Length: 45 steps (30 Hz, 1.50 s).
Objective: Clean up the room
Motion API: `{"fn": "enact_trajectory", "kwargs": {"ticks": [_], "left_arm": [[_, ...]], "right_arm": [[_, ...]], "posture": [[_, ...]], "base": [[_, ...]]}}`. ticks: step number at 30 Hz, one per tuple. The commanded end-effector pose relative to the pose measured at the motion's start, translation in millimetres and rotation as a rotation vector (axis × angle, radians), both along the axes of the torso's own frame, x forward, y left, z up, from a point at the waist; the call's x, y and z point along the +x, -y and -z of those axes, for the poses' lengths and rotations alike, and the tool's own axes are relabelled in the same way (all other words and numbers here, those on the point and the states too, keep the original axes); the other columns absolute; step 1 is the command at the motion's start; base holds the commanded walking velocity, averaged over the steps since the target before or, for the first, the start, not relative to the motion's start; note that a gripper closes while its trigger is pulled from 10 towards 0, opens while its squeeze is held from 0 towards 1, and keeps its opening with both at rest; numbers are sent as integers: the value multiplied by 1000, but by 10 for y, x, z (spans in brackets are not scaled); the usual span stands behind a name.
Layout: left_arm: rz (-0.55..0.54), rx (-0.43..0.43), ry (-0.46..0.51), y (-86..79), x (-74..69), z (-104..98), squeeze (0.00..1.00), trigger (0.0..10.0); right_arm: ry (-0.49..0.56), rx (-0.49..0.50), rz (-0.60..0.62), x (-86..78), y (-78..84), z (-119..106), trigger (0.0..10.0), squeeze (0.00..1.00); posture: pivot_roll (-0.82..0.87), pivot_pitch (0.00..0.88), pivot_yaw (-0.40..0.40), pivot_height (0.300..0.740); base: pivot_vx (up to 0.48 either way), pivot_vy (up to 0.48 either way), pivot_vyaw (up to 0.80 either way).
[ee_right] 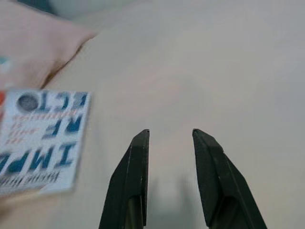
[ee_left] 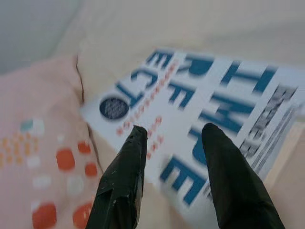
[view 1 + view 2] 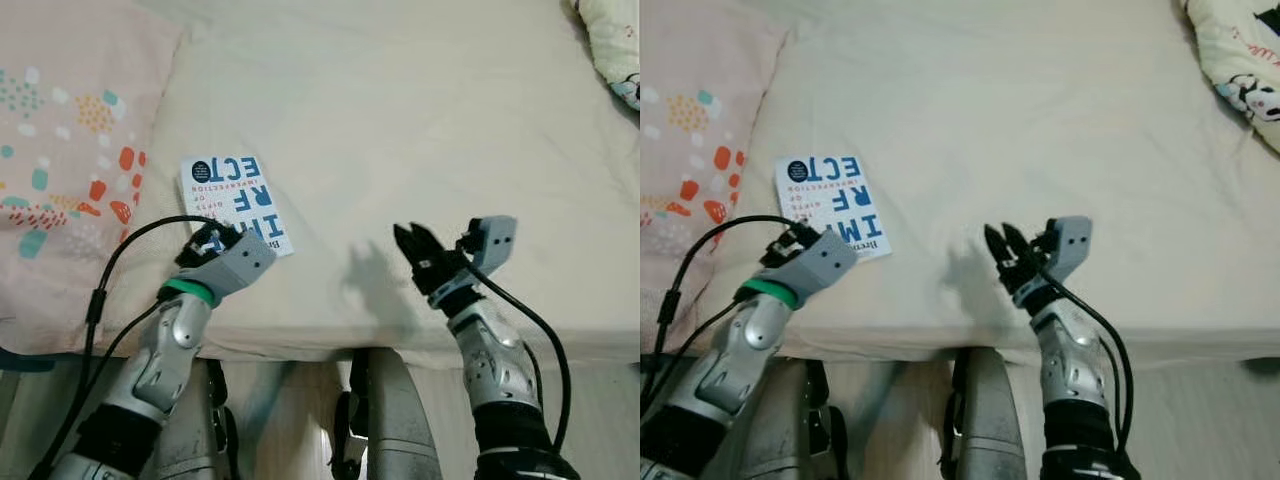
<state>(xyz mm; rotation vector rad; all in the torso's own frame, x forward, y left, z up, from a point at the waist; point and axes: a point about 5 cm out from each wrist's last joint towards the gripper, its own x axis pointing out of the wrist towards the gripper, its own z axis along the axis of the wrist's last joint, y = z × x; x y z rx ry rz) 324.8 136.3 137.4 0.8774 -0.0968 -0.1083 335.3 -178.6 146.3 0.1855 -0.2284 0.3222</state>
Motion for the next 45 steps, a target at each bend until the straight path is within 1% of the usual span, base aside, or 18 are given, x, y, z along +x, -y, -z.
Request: {"fn": "enact_trajectory", "kwargs": {"ticks": [1, 2, 5, 9, 10, 16, 24, 27, 28, 31, 36, 38, 39, 40, 41, 42, 43, 45], "left_arm": [[28, 18, -29, 57, -62, 111, 173, 10000], [51, 4, -35, 130, -117, 154, 1000, 10000], [92, -9, -55, 305, -231, 289, 1000, 10000], [125, 6, -89, 406, -249, 397, 1000, 10000], [138, 72, -110, 504, -223, 573, 0, 10000], [0, 182, -84, 448, -11, 706, 0, 10000], [-37, 254, -121, 391, 43, 790, 0, 10000], [-128, 334, -184, 158, 89, 895, 0, 10000], [-128, 334, -184, 158, 89, 895, 0, 10000], [-204, 359, -270, -101, 34, 1030, 0, 10000], [-343, 340, -214, -364, 51, 971, 0, 9569], [-343, 340, -214, -364, 51, 971, 0, 9569], [-365, 335, -201, -403, 63, 948, 0, 4353], [-386, 329, -193, -445, 70, 931, 0, 1059], [-386, 329, -193, -445, 70, 931, 0, 1059], [-400, 325, -185, -479, 72, 919, 0, 0], [-400, 325, -185, -479, 72, 919, 0, 0], [-419, 313, -181, -534, 62, 922, 0, 0]], "right_arm": [[27, -25, 73, -26, 90, -13, 10000, 0], [41, -34, 134, -26, 161, -33, 10000, 0], [12, -44, 216, -82, 267, -20, 10000, 0], [1, -41, 237, -90, 275, -16, 10000, 0], [0, -38, 256, -74, 273, -6, 10000, 0], [37, -48, 286, -47, 253, -72, 10000, 0], [45, -52, 300, -72, 256, -103, 10000, 0], [46, -52, 309, -115, 246, -115, 10000, 0], [46, -52, 309, -115, 246, -115, 10000, 0], [42, -52, 316, -131, 249, -100, 10000, 0], [50, -48, 323, -122, 257, -136, 10000, 0], [50, -48, 323, -122, 257, -136, 10000, 0], [57, -50, 325, -121, 265, -160, 10000, 0], [66, -60, 330, -122, 294, -191, 10000, 0], [66, -60, 330, -122, 294, -191, 10000, 0], [64, -75, 339, -129, 350, -203, 10000, 0], [64, -75, 339, -129, 350, -203, 10000, 0], [-121, -231, 308, -162, 454, 97, 10000, 0]], "posture": [[-130, 157, 8, 600], [-131, 159, 4, 600], [-138, 163, -1, 600], [-138, 168, -7, 600], [-147, 176, -14, 600], [-177, 200, -17, 600], [-201, 232, -17, 600], [-212, 254, -13, 600], [-212, 254, -13, 600], [-206, 263, -13, 600], [-200, 264, -19, 600], [-200, 264, -19, 600], [-200, 264, -20, 600], [-199, 261, -20, 600], [-199, 261, -20, 600], [-198, 261, -21, 600], [-198, 261, -21, 600], [-198, 256, -16, 600]], "base": [[0, 0, 0], [0, 0, 0], [0, 0, 0], [0, 0, 0], [0, 0, 0], [0, 0, 0], [0, 0, 0], [0, 0, 0], [0, 0, 0], [0, 0, 0], [0, 0, 0], [0, 0, 0], [0, 0, 0], [0, 0, 0], [0, 0, 0], [0, 0, 0], [0, 0, 0], [0, 0, 0]]}}
